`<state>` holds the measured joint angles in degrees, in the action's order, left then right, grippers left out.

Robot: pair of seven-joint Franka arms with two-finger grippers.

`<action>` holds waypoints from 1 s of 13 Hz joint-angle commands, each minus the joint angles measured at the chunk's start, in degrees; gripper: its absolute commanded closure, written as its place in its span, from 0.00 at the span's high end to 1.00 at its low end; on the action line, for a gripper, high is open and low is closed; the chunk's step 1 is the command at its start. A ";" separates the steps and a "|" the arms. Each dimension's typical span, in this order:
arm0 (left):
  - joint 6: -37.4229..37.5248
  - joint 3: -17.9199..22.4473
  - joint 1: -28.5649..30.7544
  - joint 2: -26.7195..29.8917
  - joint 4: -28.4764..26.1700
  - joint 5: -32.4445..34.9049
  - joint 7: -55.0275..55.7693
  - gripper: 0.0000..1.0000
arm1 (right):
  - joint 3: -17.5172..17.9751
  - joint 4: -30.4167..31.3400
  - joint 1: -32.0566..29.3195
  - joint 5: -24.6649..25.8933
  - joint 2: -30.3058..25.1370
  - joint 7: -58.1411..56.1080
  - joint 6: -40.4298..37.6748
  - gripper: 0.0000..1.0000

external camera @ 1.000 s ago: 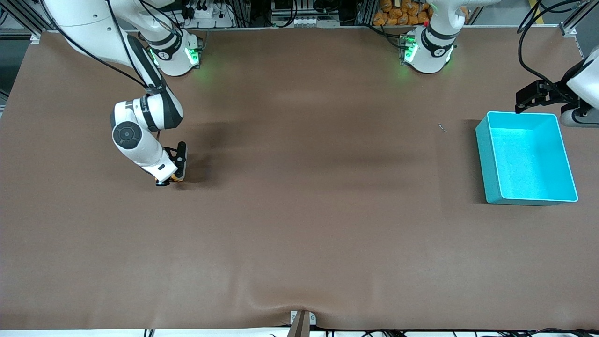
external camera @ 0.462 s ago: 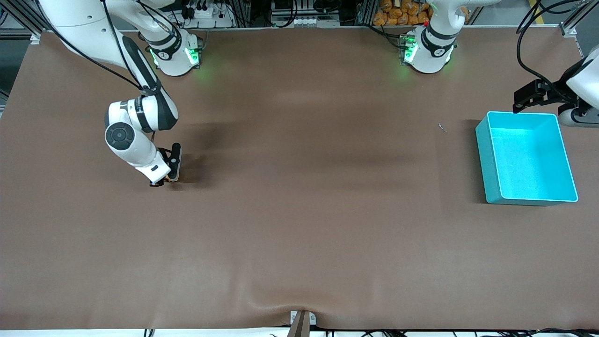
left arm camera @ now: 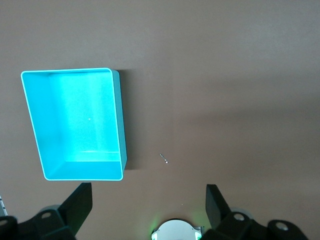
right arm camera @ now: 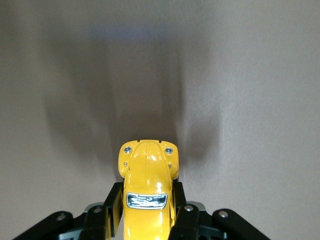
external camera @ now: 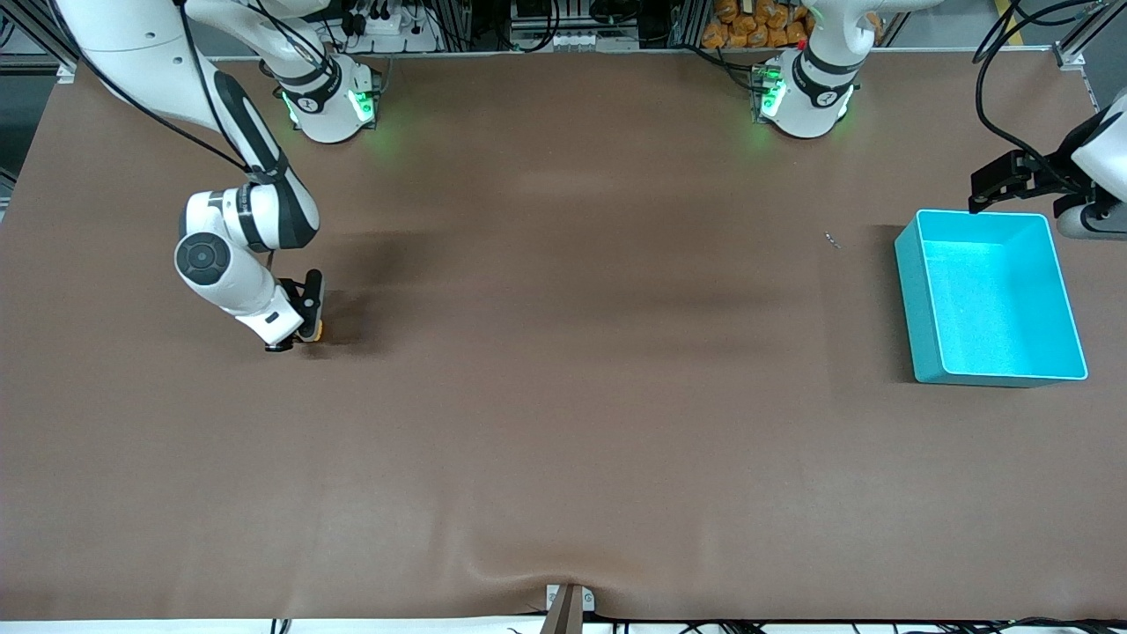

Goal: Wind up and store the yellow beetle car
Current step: 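Drag the car backward along the table with the right gripper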

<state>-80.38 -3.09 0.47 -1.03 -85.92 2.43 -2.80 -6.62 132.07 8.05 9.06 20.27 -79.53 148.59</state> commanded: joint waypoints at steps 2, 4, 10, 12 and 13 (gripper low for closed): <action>-0.13 0.02 0.33 0.33 0.32 -0.85 0.69 1.00 | 0.47 0.29 -3.56 1.13 3.64 -3.51 2.15 0.12; -0.13 0.10 0.32 0.24 0.32 -0.85 0.69 1.00 | 0.47 0.03 -4.27 1.13 3.90 -3.87 2.15 0.13; -0.13 0.10 0.50 0.24 0.32 -0.76 0.78 1.00 | 0.47 -0.06 -7.86 1.13 4.34 -9.49 3.02 0.13; -0.13 0.10 0.41 0.24 0.32 -0.76 0.86 1.00 | 0.47 -0.06 -9.27 1.04 4.43 -10.99 3.38 0.13; -0.21 0.10 0.32 0.24 0.32 -0.76 0.86 1.00 | 0.47 -0.06 -10.15 1.13 4.87 -11.17 3.55 0.15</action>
<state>-80.38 -2.91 0.67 -1.03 -85.92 2.43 -2.79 -6.64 132.07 0.83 9.06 20.35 -88.82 149.30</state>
